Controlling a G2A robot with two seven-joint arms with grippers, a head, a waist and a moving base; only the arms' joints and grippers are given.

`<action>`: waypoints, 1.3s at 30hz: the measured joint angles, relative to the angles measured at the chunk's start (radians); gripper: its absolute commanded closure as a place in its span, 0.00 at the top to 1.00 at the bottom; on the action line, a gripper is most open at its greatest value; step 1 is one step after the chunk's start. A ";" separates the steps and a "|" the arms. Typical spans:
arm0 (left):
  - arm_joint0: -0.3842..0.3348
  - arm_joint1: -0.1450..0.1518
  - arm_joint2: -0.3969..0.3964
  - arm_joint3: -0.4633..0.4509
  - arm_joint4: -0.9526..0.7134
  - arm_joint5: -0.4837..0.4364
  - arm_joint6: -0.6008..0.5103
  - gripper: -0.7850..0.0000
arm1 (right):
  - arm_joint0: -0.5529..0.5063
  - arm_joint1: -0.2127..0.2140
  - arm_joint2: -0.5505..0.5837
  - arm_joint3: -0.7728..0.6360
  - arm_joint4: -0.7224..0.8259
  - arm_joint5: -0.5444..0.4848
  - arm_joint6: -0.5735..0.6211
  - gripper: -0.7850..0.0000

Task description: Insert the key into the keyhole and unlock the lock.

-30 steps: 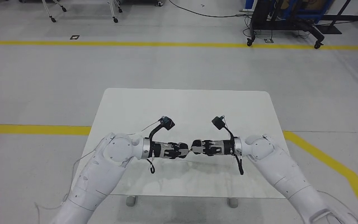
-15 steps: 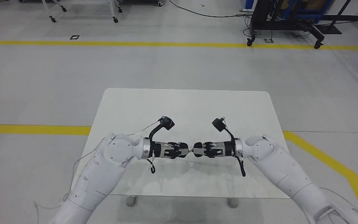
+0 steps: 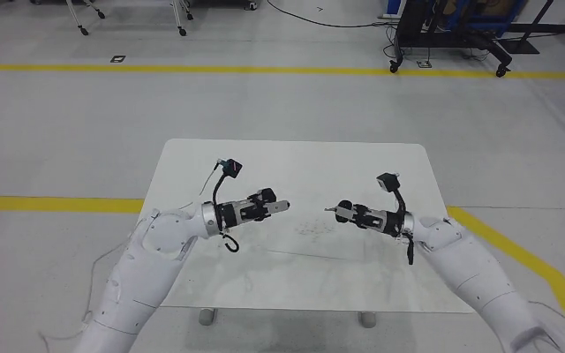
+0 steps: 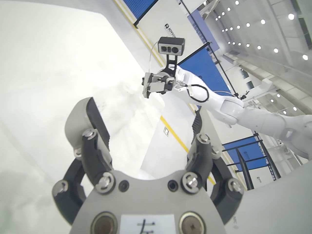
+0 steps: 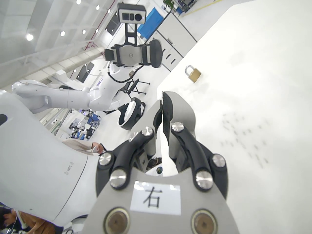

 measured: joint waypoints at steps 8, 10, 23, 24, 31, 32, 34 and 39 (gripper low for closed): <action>0.070 0.053 -0.165 -0.129 0.355 0.071 -0.078 1.00 | -0.046 -0.003 0.079 0.018 0.064 0.001 -0.002 0.00; 0.101 0.065 -0.198 -0.174 0.438 0.108 -0.115 1.00 | -0.047 -0.009 0.087 0.031 0.070 0.001 -0.005 0.00; 0.208 0.067 -0.127 -0.331 0.862 0.702 -0.253 0.95 | -0.036 -0.041 0.098 0.144 0.119 0.000 -0.001 0.00; 0.190 0.060 -0.106 -0.318 0.866 0.769 -0.251 0.79 | -0.036 -0.041 0.098 0.144 0.119 0.000 -0.001 0.00; 0.075 0.030 -0.018 -0.204 0.860 0.983 -0.249 0.76 | -0.036 -0.041 0.098 0.144 0.119 0.000 -0.001 0.00; 0.062 0.027 -0.008 -0.189 0.858 0.998 -0.258 0.72 | -0.036 -0.041 0.098 0.144 0.119 0.000 -0.001 0.00; 0.032 0.021 0.013 -0.160 0.858 1.022 -0.275 0.55 | -0.036 -0.041 0.098 0.144 0.119 0.000 -0.001 0.00; -0.034 0.007 0.077 -0.102 0.892 1.033 -0.305 0.48 | -0.036 -0.041 0.098 0.144 0.119 0.000 -0.001 0.00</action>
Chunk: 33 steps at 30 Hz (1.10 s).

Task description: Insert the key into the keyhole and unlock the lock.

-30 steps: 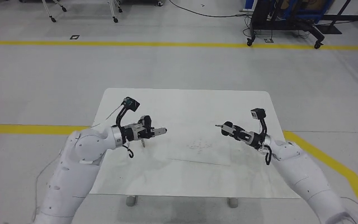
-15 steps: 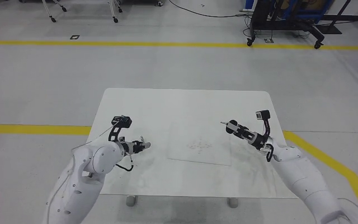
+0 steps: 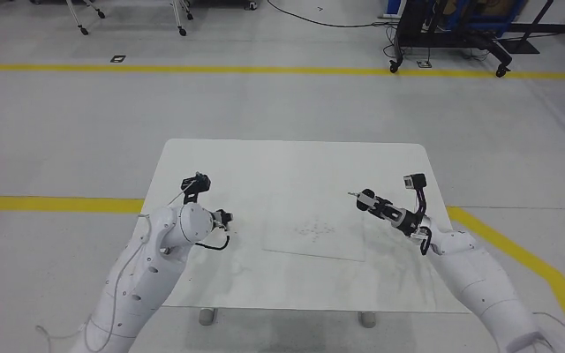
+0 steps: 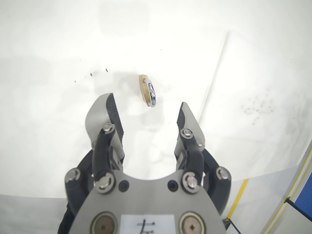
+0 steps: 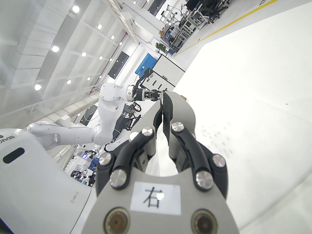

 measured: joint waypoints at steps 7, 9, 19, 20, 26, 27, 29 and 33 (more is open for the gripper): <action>-0.051 -0.017 0.043 0.075 -0.010 0.015 -0.013 0.47 | 0.000 0.000 0.000 0.000 0.000 0.000 0.000 0.00; -0.059 -0.020 0.053 0.091 -0.004 0.017 -0.017 0.46 | 0.000 0.000 0.000 0.000 0.000 0.000 0.000 0.00; -0.071 -0.027 0.062 0.109 0.017 0.028 -0.028 0.39 | 0.000 0.000 0.000 0.000 0.000 0.000 0.000 0.00; -0.071 -0.027 0.062 0.109 0.019 0.028 -0.028 0.39 | 0.000 0.000 0.000 0.000 0.000 0.000 0.000 0.00; -0.074 -0.031 0.059 0.131 0.025 0.022 -0.011 0.20 | 0.000 0.000 0.000 0.000 0.000 0.000 0.000 0.00; -0.075 -0.032 0.059 0.136 0.024 0.020 -0.009 0.00 | 0.000 0.000 0.000 0.000 0.000 0.000 0.000 0.00; -0.077 -0.034 0.060 0.143 0.018 0.015 -0.005 0.00 | 0.000 0.000 0.000 0.000 0.000 0.000 0.000 0.00; -0.080 -0.039 0.056 0.143 -0.008 -0.001 0.008 0.00 | 0.000 0.000 0.000 0.000 0.000 0.000 0.000 0.00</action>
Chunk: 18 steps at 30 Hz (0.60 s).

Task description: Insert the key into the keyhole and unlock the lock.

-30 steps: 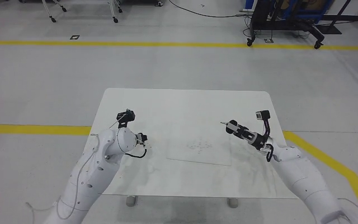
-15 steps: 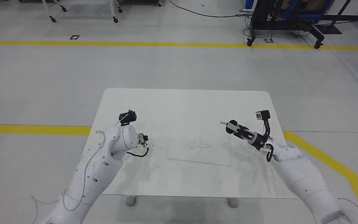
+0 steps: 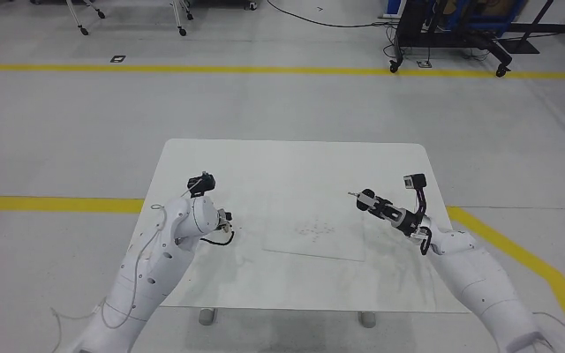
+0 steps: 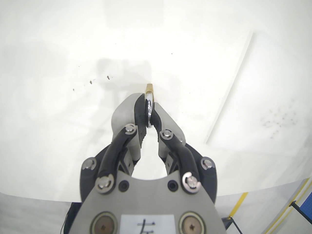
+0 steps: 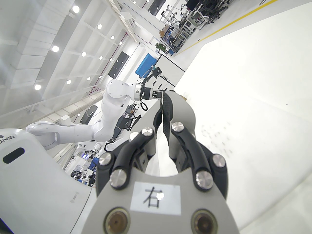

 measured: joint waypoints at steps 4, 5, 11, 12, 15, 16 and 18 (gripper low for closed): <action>-0.002 0.000 0.000 0.000 0.016 -0.015 -0.002 0.00 | 0.000 0.000 0.000 0.000 0.000 0.000 0.000 0.00; -0.001 0.000 -0.001 -0.001 0.017 -0.023 -0.004 0.00 | 0.000 0.000 0.000 0.000 0.000 0.000 0.000 0.00; 0.006 0.006 -0.008 -0.013 0.034 -0.087 -0.039 0.00 | 0.000 0.000 0.000 0.000 0.000 0.000 0.000 0.00; 0.006 0.007 -0.006 -0.017 0.045 -0.095 -0.046 0.00 | 0.000 0.000 0.000 0.000 0.000 0.000 0.000 0.00; 0.008 0.008 0.001 -0.045 0.077 -0.128 -0.039 0.00 | 0.000 0.000 0.000 0.000 0.000 0.000 0.000 0.00; 0.012 0.008 0.000 -0.060 0.074 -0.144 -0.024 0.00 | 0.000 0.000 0.000 0.000 0.000 0.000 0.000 0.00; 0.031 0.009 -0.019 -0.101 0.043 -0.198 0.038 0.00 | 0.000 0.000 0.000 0.000 0.000 0.000 0.000 0.00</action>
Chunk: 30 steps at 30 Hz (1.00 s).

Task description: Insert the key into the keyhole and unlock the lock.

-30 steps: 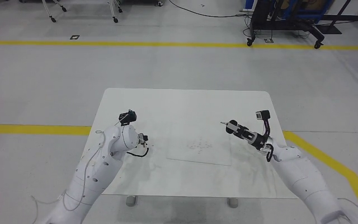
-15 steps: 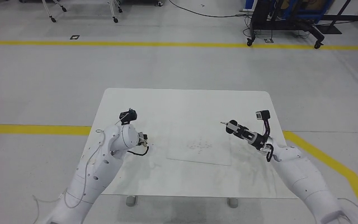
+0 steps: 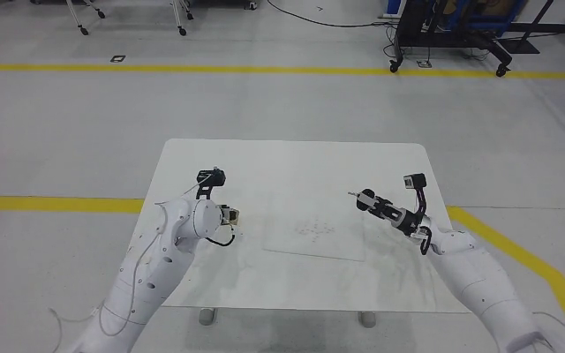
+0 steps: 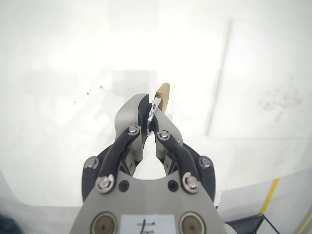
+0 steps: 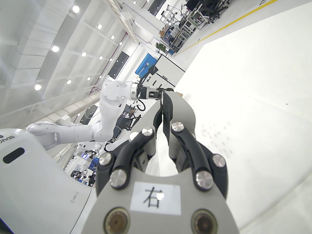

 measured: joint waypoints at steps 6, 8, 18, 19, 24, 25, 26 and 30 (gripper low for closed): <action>0.135 0.003 -0.157 -0.091 -0.297 -0.221 0.356 0.00 | 0.000 0.000 0.000 0.000 0.000 0.000 0.000 0.00; 0.171 0.002 -0.196 -0.096 -0.405 -0.314 0.435 0.00 | 0.000 0.000 0.000 0.000 0.000 0.000 0.000 0.00; 0.198 0.001 -0.267 -0.057 -0.694 -0.614 0.529 0.00 | 0.000 0.000 0.000 0.000 0.000 0.000 0.000 0.00; 0.198 0.001 -0.267 -0.057 -0.694 -0.610 0.528 0.00 | -0.001 0.000 0.000 -0.001 0.001 0.001 -0.001 0.00; 0.213 0.002 -0.242 -0.093 -0.635 -0.632 0.524 0.00 | -0.018 -0.020 -0.001 -0.066 0.040 0.058 -0.125 0.00; 0.216 0.001 -0.234 -0.098 -0.635 -0.634 0.517 0.00 | -0.018 -0.025 -0.004 -0.075 0.070 0.064 -0.136 0.00; 0.216 0.001 -0.227 -0.098 -0.656 -0.636 0.498 0.00 | -0.012 -0.031 -0.008 -0.078 0.105 0.075 -0.149 0.00; 0.199 0.000 -0.214 -0.065 -0.748 -0.649 0.432 0.00 | 0.025 -0.059 -0.037 -0.074 0.155 0.110 -0.185 0.00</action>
